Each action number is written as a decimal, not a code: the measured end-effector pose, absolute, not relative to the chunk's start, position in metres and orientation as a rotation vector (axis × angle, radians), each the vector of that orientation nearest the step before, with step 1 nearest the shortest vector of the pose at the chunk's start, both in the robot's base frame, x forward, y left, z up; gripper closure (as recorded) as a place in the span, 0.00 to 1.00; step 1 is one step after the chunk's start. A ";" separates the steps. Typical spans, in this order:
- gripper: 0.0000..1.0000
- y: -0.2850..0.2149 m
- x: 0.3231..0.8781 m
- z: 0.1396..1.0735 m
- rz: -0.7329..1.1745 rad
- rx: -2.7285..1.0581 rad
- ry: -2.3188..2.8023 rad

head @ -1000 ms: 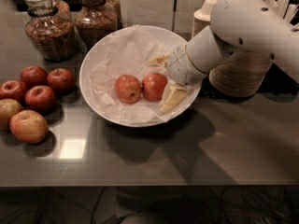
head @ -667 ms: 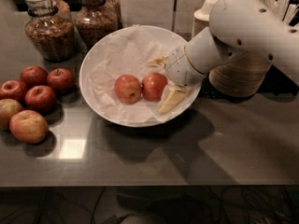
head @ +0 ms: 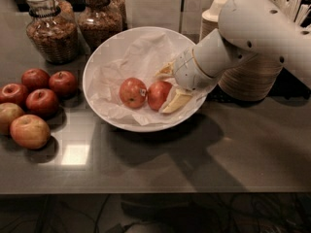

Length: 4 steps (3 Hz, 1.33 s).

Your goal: Pick apple from white bowl

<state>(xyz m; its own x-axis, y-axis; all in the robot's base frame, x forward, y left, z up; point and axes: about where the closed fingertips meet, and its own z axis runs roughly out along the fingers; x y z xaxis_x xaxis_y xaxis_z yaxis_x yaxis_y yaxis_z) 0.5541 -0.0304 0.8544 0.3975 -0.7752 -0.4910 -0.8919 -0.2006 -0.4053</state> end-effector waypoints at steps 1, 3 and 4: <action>0.82 -0.030 0.554 0.854 0.234 -2.017 1.419; 1.00 -0.029 0.553 0.850 0.252 -2.016 1.420; 1.00 -0.027 0.552 0.850 0.276 -2.010 1.410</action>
Offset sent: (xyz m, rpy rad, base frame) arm 0.0000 0.0000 0.0000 0.0000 0.0000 0.0000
